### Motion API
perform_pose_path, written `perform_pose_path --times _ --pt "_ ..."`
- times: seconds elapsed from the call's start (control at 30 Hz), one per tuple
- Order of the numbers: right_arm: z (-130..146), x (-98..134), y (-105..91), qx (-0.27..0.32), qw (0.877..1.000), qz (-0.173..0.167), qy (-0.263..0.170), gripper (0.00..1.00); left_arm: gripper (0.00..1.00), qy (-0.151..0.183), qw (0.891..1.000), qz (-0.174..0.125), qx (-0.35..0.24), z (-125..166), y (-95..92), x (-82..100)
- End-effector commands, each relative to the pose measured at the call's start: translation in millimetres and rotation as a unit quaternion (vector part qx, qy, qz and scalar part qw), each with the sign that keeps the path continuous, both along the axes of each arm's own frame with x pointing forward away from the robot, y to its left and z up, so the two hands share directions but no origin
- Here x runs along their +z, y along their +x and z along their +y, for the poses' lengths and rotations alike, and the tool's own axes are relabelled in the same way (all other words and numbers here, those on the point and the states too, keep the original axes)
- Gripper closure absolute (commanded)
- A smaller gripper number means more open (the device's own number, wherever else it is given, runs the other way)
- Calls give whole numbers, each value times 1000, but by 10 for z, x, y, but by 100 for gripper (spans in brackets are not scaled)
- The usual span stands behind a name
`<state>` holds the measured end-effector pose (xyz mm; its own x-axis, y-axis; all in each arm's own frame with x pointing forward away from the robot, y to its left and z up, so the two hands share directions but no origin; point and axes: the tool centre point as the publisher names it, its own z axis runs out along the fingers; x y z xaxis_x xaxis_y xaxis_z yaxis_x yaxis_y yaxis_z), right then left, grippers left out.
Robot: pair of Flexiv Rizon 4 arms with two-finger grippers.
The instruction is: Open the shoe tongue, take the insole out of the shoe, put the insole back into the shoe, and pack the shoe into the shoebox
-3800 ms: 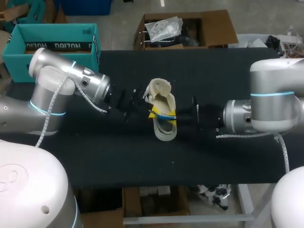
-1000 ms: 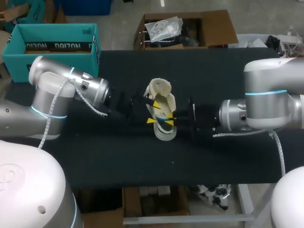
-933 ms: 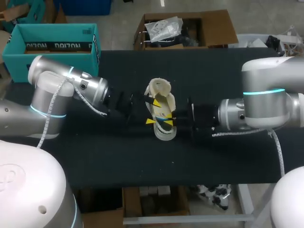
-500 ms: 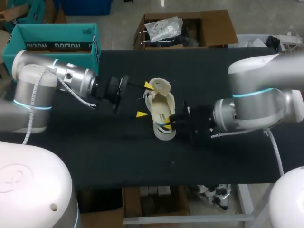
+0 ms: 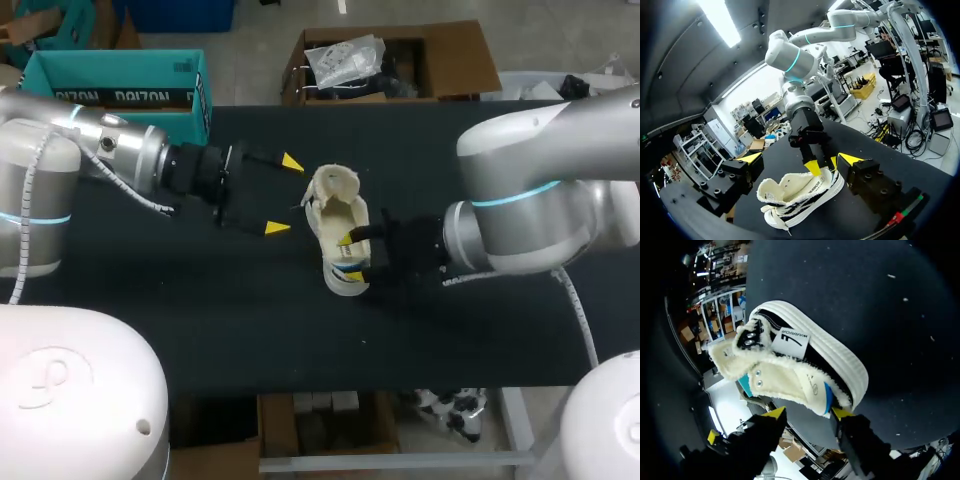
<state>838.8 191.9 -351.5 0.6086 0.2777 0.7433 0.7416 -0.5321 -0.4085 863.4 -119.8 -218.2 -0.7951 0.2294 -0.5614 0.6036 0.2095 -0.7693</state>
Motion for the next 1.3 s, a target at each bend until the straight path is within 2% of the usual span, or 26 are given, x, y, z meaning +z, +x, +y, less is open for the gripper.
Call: perform_pose_path --times 0.03,0.13,0.2,0.23,0.3,0.33,0.37,0.43,0.47,0.5,0.63,0.8,0.83,0.93,1.1,1.3 --pt "-160 338 -197 -6 999 -33 25 31 0 29 999 -8 27 18 -175 185" --pt "-165 477 -210 0 998 -43 43 60 0 29 999 -8 27 18 -175 185" --pt "-138 538 -189 5 998 -48 49 100 0 29 999 -8 27 18 -175 185" --pt "-113 556 -172 8 997 -50 50 100 0 29 999 -8 27 18 -175 185" --pt "-42 569 -119 17 997 -52 48 100 0 35 997 48 53 23 -105 223" --pt "-2 569 -95 23 997 -53 49 100 0 53 992 77 81 21 -63 220" --pt "54 564 -77 28 997 -54 46 100 0 63 986 109 106 21 -28 217" --pt "163 544 -46 39 997 -54 34 100 0 91 966 180 163 57 67 204" --pt "222 522 -33 46 997 -54 28 100 0 114 956 191 192 85 110 202" --pt "272 494 -24 51 997 -53 22 100 0 145 947 181 221 125 146 207" --pt "403 377 -13 63 997 -51 -4 100 0 145 947 181 221 125 146 207" --pt "440 203 -44 64 996 -46 -37 100 0 145 947 181 221 125 146 207" --pt "434 155 -50 62 996 -45 -45 100 0 148 939 195 240 131 141 220" --pt "397 29 -69 52 997 -38 -48 100 0 155 932 202 258 151 90 275" --pt "351 -82 -68 41 998 -36 -44 100 0 155 932 202 258 158 68 300" --pt "323 -135 39 34 997 -44 -48 100 0 155 932 202 258 158 68 300"
